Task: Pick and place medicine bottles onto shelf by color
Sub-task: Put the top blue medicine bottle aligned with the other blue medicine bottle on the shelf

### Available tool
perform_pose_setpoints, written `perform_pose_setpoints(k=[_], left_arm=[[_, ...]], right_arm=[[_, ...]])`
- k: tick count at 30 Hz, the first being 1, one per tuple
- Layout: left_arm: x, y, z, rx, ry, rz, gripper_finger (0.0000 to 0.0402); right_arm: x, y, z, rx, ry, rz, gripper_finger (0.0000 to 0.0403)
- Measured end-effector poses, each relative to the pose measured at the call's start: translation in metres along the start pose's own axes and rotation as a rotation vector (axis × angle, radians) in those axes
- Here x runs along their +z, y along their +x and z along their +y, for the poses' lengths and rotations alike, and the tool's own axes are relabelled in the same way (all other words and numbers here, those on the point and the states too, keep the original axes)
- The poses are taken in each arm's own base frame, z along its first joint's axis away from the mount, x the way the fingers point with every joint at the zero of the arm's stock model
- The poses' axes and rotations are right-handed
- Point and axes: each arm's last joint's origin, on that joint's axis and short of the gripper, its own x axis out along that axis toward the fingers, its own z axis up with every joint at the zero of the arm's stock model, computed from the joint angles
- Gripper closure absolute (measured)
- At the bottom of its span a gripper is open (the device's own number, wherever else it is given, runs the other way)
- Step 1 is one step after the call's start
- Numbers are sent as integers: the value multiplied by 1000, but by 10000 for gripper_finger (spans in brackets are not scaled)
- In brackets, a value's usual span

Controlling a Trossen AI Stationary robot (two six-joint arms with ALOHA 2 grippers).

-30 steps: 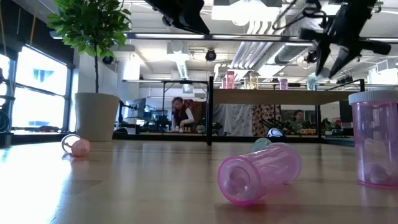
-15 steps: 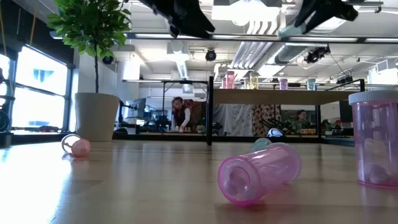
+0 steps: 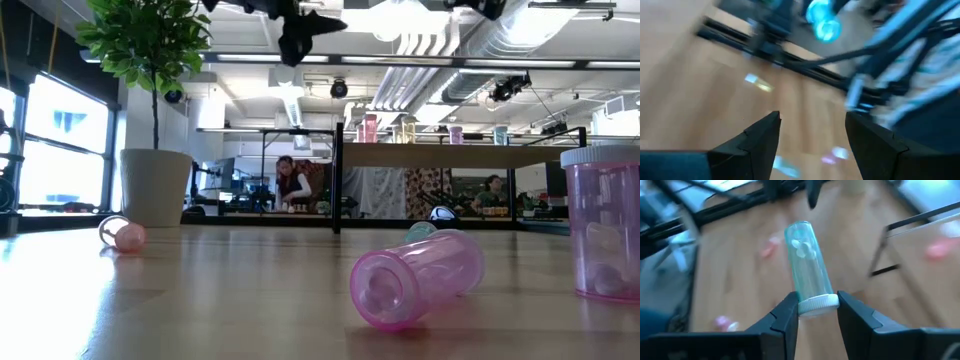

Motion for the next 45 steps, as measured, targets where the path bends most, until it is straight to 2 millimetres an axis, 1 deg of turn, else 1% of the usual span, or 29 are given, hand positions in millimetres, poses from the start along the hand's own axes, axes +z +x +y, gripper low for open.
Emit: perform_pose_setpoints(k=[6,11,14,17,23,29,33,42,45], left_arm=[[-6,4,-15,-205,-203,107,187],[-16,13,-34,-335,-291,220,187],[-25,23,-44,-367,-307,278,187],[-35,35,-50,-379,-316,327,187],[-49,59,-49,-371,-380,389,187],[-57,81,-45,-431,-425,419,187],[-60,91,-46,-493,-440,433,187],[-64,106,-41,-512,-517,438,187],[-61,106,-43,-527,-512,420,187]], right_arm=[[-4,32,23,169,-7,139,299],[-4,59,47,270,-40,166,299],[-6,71,63,327,-70,167,299],[-8,79,76,367,-96,159,299],[-13,92,96,419,-128,141,299],[-19,104,101,406,-138,181,299],[-20,106,101,400,-147,188,299],[-19,107,99,399,-160,187,299],[-18,108,96,392,-153,183,299]])
